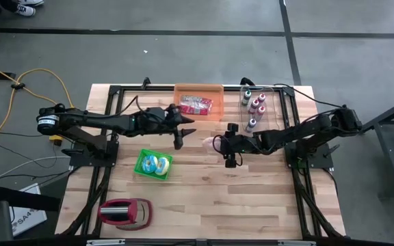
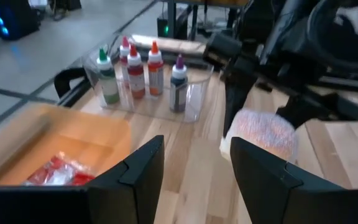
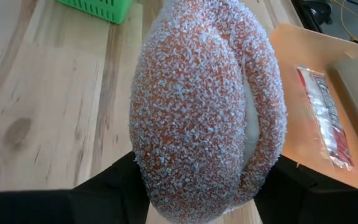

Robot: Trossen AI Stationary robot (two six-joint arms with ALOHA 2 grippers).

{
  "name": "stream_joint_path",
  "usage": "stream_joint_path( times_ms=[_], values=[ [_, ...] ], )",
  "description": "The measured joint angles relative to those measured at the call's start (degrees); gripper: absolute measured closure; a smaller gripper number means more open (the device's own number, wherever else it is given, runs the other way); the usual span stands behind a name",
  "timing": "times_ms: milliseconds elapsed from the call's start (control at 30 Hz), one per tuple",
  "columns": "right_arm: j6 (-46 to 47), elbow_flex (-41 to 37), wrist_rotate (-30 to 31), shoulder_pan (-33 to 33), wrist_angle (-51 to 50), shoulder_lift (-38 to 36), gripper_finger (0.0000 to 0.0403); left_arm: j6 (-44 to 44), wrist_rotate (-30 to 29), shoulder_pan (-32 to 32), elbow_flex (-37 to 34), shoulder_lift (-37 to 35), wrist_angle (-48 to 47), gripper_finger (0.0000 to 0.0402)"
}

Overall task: Pick & Place Food Item
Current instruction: Put the brown donut into the green bin

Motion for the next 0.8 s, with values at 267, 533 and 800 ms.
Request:
stream_joint_path(
  times_ms=[267, 533, 800],
  values=[
    [0.0, 0.0, 0.11, 0.02, 1.95, 0.0, 0.0187, -3.73, 0.02, -0.02, 0.0, 0.0, -0.28, 0.0222],
    [0.04, 0.0, 0.11, 0.0, 2.86, 0.0, 0.0187, 0.12, 0.04, -1.92, 0.0, 0.0, -0.53, 0.0204],
    [0.13, 0.0, 0.11, 0.0, 2.94, 0.0, 0.0187, -1.55, 0.04, -4.35, 0.0, 0.0, -0.53, 0.0119]
  ],
)
